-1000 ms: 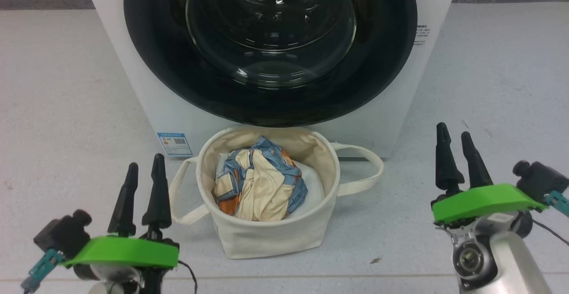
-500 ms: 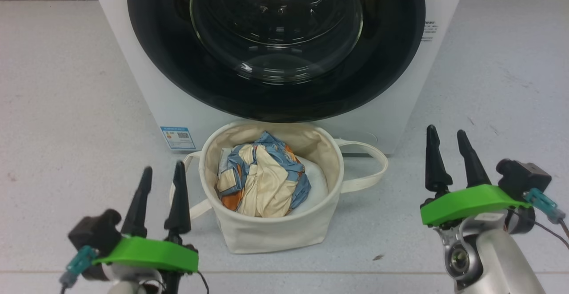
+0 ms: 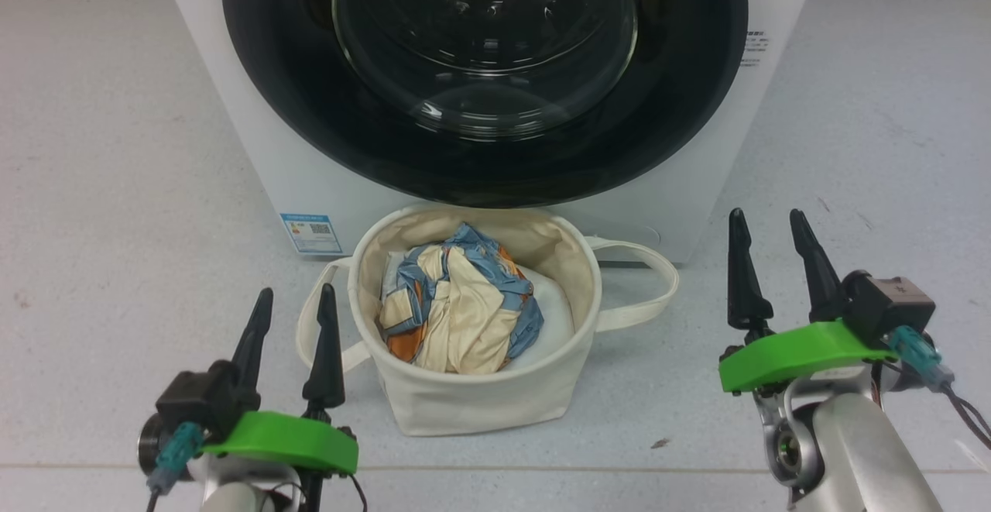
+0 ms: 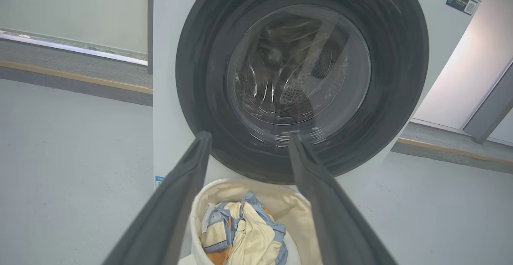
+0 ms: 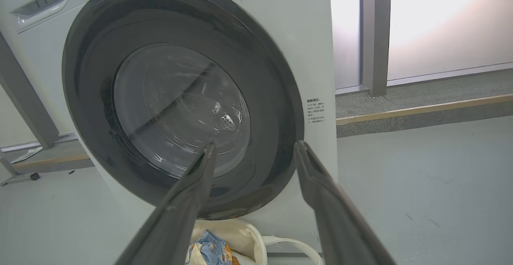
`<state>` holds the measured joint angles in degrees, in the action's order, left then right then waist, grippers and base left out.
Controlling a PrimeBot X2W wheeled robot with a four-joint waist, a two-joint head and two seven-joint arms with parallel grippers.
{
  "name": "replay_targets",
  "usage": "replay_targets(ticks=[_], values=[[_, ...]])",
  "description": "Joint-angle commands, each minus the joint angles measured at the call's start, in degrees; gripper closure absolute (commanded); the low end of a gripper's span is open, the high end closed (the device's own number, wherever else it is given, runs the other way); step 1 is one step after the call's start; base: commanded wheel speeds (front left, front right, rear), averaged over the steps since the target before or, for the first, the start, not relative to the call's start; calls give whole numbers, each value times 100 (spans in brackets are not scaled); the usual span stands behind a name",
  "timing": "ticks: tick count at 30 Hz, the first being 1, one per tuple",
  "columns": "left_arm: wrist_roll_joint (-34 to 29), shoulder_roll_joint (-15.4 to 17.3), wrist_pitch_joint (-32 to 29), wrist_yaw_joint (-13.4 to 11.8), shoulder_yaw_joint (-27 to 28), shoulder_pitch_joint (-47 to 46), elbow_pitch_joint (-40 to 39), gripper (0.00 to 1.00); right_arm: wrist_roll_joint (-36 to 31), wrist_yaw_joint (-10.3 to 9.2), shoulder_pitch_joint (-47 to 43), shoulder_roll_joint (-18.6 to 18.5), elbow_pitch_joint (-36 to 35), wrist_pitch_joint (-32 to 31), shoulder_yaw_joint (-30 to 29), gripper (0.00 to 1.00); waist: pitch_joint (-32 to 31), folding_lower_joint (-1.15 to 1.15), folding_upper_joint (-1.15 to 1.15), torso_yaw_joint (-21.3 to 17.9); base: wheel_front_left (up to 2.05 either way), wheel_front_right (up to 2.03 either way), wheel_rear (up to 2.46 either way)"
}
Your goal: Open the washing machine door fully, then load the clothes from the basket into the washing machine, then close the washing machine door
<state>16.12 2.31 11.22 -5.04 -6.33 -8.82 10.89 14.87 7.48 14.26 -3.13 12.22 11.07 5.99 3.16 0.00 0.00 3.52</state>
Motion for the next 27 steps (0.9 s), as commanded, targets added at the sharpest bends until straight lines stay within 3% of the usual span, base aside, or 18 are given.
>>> replay_targets(ticks=[1,13,19,27], values=[[-204,63,88,-41,128,-275,-171,0,-193,1,233,30,-194,103,108,0,8,0,0,3,0,0,0],[-787,57,273,-132,-3,-302,171,0,-736,1,240,26,326,288,159,0,42,0,0,48,0,0,0],[-954,58,373,-187,-49,-381,20,0,-1004,1,326,24,232,389,172,0,117,0,0,73,0,0,0],[-774,57,378,-250,-36,-378,104,0,-918,1,324,24,123,393,43,0,174,0,0,76,0,0,0]])
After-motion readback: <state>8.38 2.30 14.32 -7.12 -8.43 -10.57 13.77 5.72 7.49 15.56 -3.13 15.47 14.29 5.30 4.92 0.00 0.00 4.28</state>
